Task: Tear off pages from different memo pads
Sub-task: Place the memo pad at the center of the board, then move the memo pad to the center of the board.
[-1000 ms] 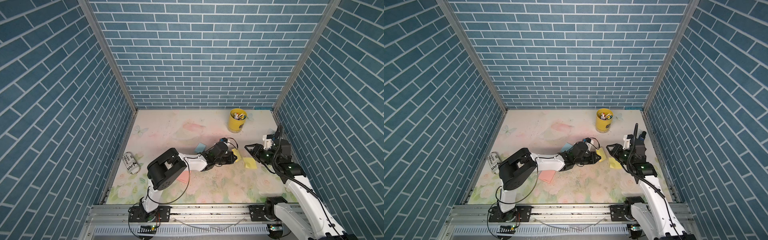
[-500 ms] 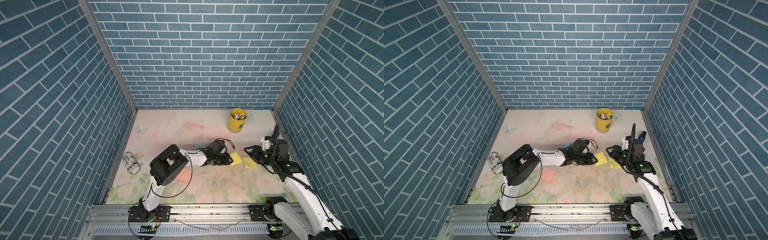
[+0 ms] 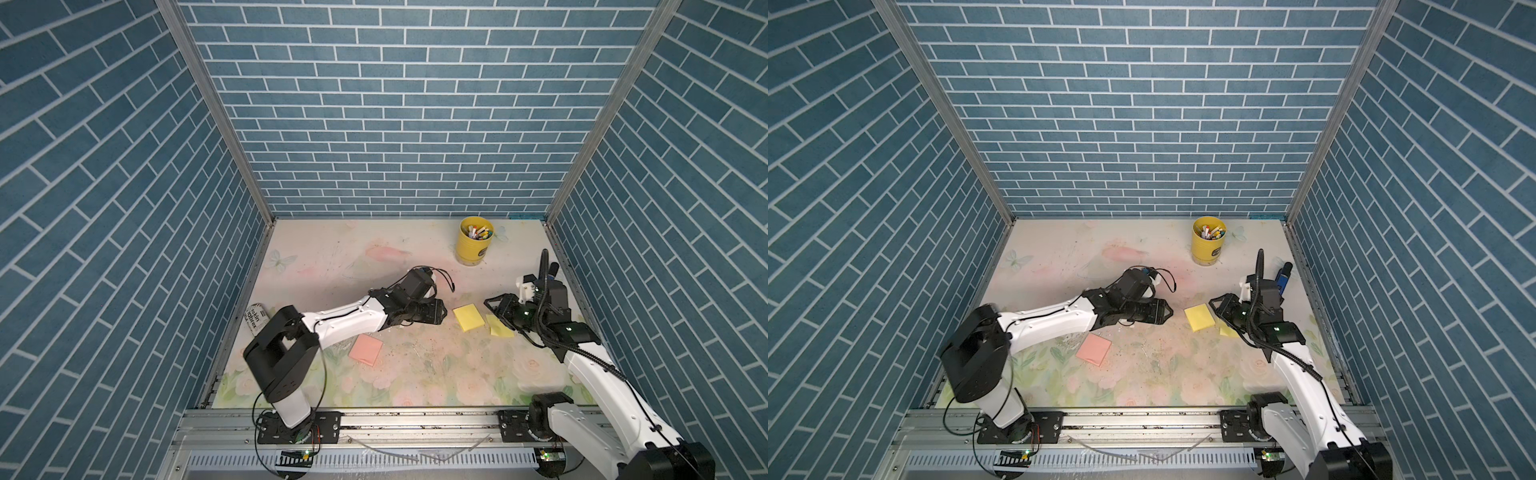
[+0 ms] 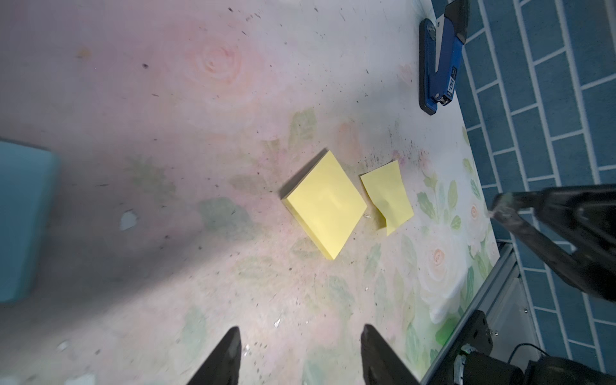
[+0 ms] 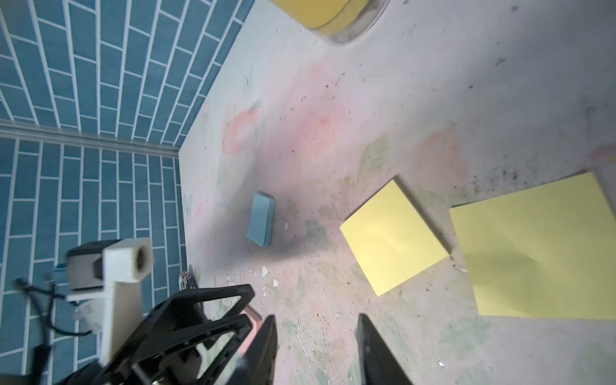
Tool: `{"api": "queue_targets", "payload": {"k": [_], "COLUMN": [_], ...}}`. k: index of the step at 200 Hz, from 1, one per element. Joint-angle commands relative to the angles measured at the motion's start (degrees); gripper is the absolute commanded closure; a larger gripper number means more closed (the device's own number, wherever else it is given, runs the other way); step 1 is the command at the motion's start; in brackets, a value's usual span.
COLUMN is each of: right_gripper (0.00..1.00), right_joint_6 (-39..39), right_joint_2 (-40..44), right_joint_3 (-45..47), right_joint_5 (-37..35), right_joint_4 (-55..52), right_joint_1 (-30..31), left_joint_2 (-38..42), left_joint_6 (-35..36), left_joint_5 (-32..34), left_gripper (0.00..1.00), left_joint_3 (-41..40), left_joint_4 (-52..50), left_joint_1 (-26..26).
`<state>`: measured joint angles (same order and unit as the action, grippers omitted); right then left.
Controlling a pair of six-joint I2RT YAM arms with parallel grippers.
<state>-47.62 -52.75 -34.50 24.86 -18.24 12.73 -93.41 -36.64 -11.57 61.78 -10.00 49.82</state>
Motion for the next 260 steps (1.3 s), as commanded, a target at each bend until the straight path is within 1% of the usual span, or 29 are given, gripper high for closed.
{"api": "queue_targets", "payload": {"k": [1,16,34,48,58,80,104,125,137,156,173,185,210,228,260], "right_gripper": [0.60,0.61,0.61,0.62,0.62,0.62,0.63,0.64,0.64,0.64,0.64,0.63,0.64,0.63,0.64], "right_joint_6": [0.33,0.08,-0.20,-0.35,-0.55,0.04,0.51,-1.68,-4.76,-9.84,-12.08,-13.09,-15.40,-15.22,-16.71], "right_joint_2": [-2.80,-5.48,-8.81,-11.56,-13.64,-19.26,-26.63,-32.65,-34.96,-38.15,-40.79,-42.80,-45.92,-46.80,-48.72], "right_joint_3": [0.20,-0.83,-2.51,-3.64,-4.28,-7.17,-11.79,-15.50,-16.12,-16.00,-16.63,-17.50,-17.42,-18.13,-17.20], "right_joint_5": [-4.81,-7.20,-10.53,-12.93,-14.43,-17.37,-17.62,-15.90,-15.09,-12.70,-11.72,-11.14,-8.50,-8.06,-3.63], "right_joint_4": [1.93,3.06,3.74,4.42,5.18,5.93,6.76,8.82,11.35,17.04,19.63,20.31,23.53,23.31,25.36], "right_joint_1": [4.79,8.65,13.51,17.63,20.50,26.90,33.02,38.30,40.67,43.35,44.99,45.80,45.75,45.39,44.53], "left_joint_2": [6.19,10.53,14.64,17.89,20.84,29.11,38.92,43.78,43.67,40.07,37.12,35.62,33.91,34.03,35.47], "left_joint_6": [5.91,7.79,8.81,8.47,6.64,0.70,-4.05,-5.78,-6.26,-5.34,-4.88,-5.31,-7.35,-8.44,-12.29], "left_joint_5": [7.33,9.55,13.76,16.06,16.73,15.95,16.19,10.53,8.16,7.43,7.56,5.94,2.03,1.35,0.22], "left_gripper": [0.41,0.41,0.41,0.41,0.41,0.41,0.38,0.36,0.34,0.33,0.33,0.33,0.34,0.34,0.35], "left_joint_3": [-3.85,-5.92,-7.87,-10.38,-13.02,-20.51,-28.59,-33.90,-35.36,-35.52,-36.56,-37.61,-40.00,-40.59,-43.08], "left_joint_4": [-9.42,-12.75,-18.17,-20.90,-21.78,-21.49,-21.18,-16.87,-13.75,-11.60,-9.41,-6.99,-1.60,-1.16,-0.42], "left_joint_1": [-2.22,-4.26,-6.21,-7.58,-9.09,-13.16,-19.16,-25.04,-25.97,-25.99,-26.03,-26.01,-25.63,-24.32,-19.74]}}
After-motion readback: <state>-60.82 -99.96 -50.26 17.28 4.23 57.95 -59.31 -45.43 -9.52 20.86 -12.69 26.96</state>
